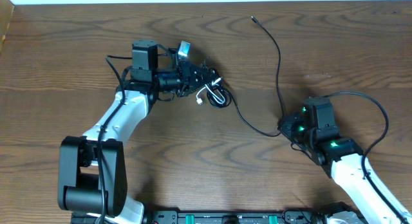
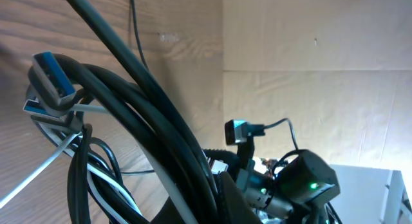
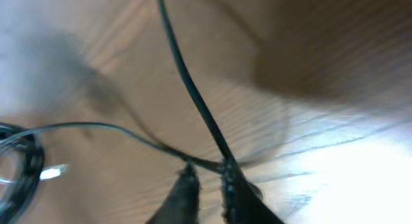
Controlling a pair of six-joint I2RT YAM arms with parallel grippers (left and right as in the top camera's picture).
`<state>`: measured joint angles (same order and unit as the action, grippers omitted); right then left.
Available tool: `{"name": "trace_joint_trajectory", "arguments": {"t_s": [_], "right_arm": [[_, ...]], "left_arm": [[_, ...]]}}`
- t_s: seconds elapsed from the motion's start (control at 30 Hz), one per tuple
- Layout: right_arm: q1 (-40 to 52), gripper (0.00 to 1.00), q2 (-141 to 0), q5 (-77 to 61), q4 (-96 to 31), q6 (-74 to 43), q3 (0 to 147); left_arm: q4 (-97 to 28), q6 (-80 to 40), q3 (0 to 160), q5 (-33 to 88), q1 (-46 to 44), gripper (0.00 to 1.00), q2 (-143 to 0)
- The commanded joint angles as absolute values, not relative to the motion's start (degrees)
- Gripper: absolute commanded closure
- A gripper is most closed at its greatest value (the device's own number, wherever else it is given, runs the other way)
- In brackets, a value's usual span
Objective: Untangle cables
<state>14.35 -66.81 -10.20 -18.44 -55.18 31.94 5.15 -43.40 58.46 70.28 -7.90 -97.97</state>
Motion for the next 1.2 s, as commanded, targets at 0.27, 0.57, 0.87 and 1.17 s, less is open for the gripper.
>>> {"name": "trace_joint_trajectory", "arguments": {"t_s": [0.27,0.57,0.87,1.17], "right_arm": [[16.10,0.61,-68.62,-29.12,-5.45,-50.72,32.03],[21.54,0.53,-74.91,-28.84,1.39,-53.39,32.03],[21.80,0.52,-78.65,-23.92,5.02,-53.78,32.03],[21.85,0.52,-78.87,-21.71,8.34,-54.65,32.03]], "left_arm": [[5.54,-33.98,59.46,80.58,-11.20,0.92,-97.19],[5.50,-33.19,59.46,80.60,-12.73,0.92,-97.19],[5.50,-33.21,59.46,80.62,-12.73,0.92,-97.19],[5.52,-33.21,59.46,82.85,-12.73,0.92,-97.19]]}}
